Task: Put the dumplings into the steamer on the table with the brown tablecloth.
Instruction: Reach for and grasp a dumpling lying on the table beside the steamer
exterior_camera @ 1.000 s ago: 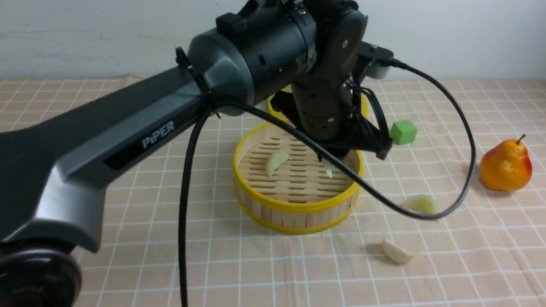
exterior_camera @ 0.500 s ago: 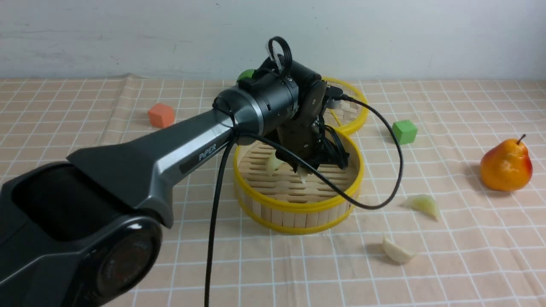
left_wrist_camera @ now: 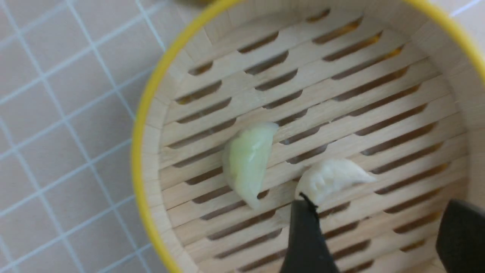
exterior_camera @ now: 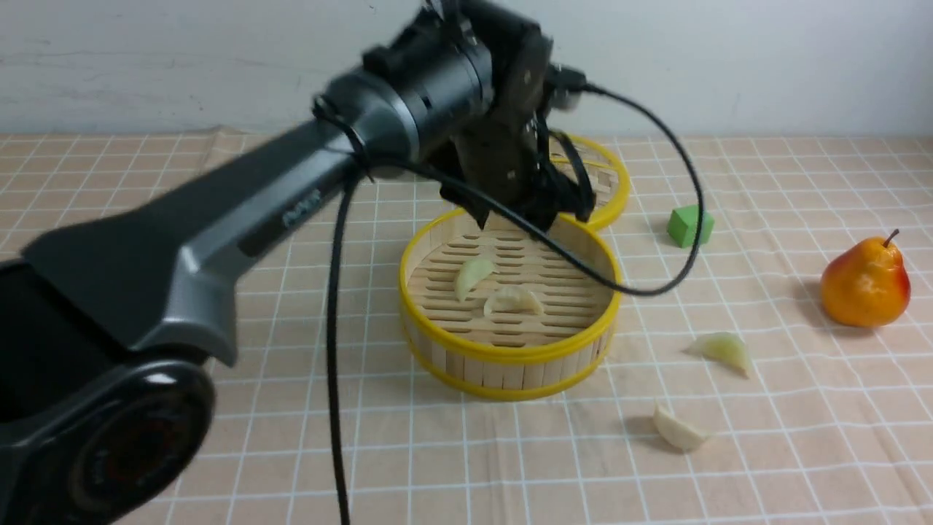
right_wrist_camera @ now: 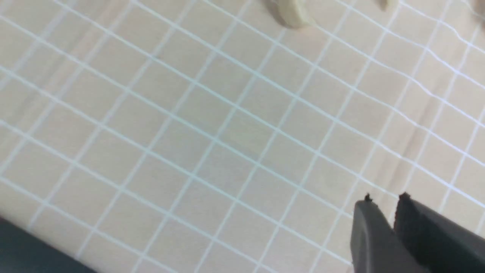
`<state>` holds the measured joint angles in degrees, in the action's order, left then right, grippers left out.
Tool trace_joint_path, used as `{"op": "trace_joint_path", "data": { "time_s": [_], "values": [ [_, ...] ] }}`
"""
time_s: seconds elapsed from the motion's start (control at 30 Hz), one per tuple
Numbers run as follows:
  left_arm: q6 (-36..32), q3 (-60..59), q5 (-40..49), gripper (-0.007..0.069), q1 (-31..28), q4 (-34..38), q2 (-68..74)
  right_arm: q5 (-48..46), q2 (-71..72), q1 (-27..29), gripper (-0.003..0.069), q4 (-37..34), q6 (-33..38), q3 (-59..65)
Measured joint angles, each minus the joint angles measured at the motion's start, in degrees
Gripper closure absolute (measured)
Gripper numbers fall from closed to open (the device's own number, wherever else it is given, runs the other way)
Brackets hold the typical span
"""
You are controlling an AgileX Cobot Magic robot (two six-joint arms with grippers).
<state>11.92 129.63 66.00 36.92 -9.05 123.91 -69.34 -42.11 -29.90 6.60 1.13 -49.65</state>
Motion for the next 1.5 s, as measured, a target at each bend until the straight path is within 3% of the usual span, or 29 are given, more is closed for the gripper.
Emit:
{"op": "trace_joint_path", "data": {
  "time_s": [0.17, 0.33, 0.37, 0.53, 0.73, 0.83, 0.87, 0.93, 0.97, 1.0, 1.03, 1.17, 1.3, 1.43, 1.5],
  "values": [
    [-1.42, 0.6, 5.17, 0.0366, 0.0, 0.0, -11.03, 5.35, -11.02, 0.0, 0.0673, 1.09, -1.13, -2.74],
    [-2.68, -1.47, 5.38, 0.0564, 0.0, 0.0, -19.81, 8.74, -20.8, 2.62, 0.0679, -3.23, 0.21, -7.7],
    [-2.82, -3.62, 5.38, 0.0628, 0.0, 0.0, -23.28, 8.92, -25.23, 4.57, 0.0679, -6.6, 3.15, -10.17],
    [-2.82, -11.7, 5.38, 0.0638, 0.0, 0.07, -33.78, 9.91, -35.43, 7.34, 0.0679, -15.64, 13.18, -14.35],
    [-2.87, -22.47, 5.38, 0.0638, 0.0, 0.24, -43.3, 13.84, -45.12, 7.42, 0.0648, -17.97, 17.82, -15.7],
    [-2.87, -28.71, 5.38, 0.0638, 0.0, 1.28, -47.36, 17.15, -49.66, 7.42, 0.0557, -16.31, 19.01, -15.8],
    [-2.87, -32.46, 5.38, 0.0638, 0.0, 2.79, -50.04, 19.56, -52.0, 7.42, 0.0461, -15.48, 19.24, -15.8],
    [-2.87, -37.32, 5.38, 0.0638, 0.0, 4.65, -52.76, 22.39, -54.69, 7.42, 0.0346, -14.61, 19.28, -15.8],
    [-2.92, -37.82, 5.38, 0.0638, 0.0, 4.85, -53.37, 23.05, -54.93, 7.42, 0.0333, -14.61, 19.28, -15.8],
    [-3.05, -41.67, 5.38, 0.0638, 0.0, 6.6, -55.55, 26.01, -56.97, 7.42, 0.0232, -14.38, 19.28, -15.8],
    [-3.09, -44.0, 5.38, 0.0638, 0.0, 7.5, -57.15, 27.8, -58.25, 7.42, 0.0176, -14.38, 19.28, -15.8],
    [-3.09, -51.83, 5.38, 0.0638, 0.0, 9.05, -63.39, 32.36, -63.16, 7.42, 0.0059, -13.92, 19.28, -15.88],
    [-3.09, -56.87, 5.38, 0.0638, 0.0, 9.05, -67.96, 32.34, -65.4, 7.48, 0.0116, -12.84, 18.62, -16.11],
    [-3.04, -60.67, 5.42, 0.0638, 0.0, 9.05, -73.19, 29.13, -65.46, 7.48, 0.0418, -8.12, 14.47, -17.57],
    [-3.04, -61.26, 5.42, 0.0638, 0.0, 9.05, -75.18, 25.64, -65.22, 7.48, 0.0431, -6.6, 12.9, -19.82]
  ]
}}
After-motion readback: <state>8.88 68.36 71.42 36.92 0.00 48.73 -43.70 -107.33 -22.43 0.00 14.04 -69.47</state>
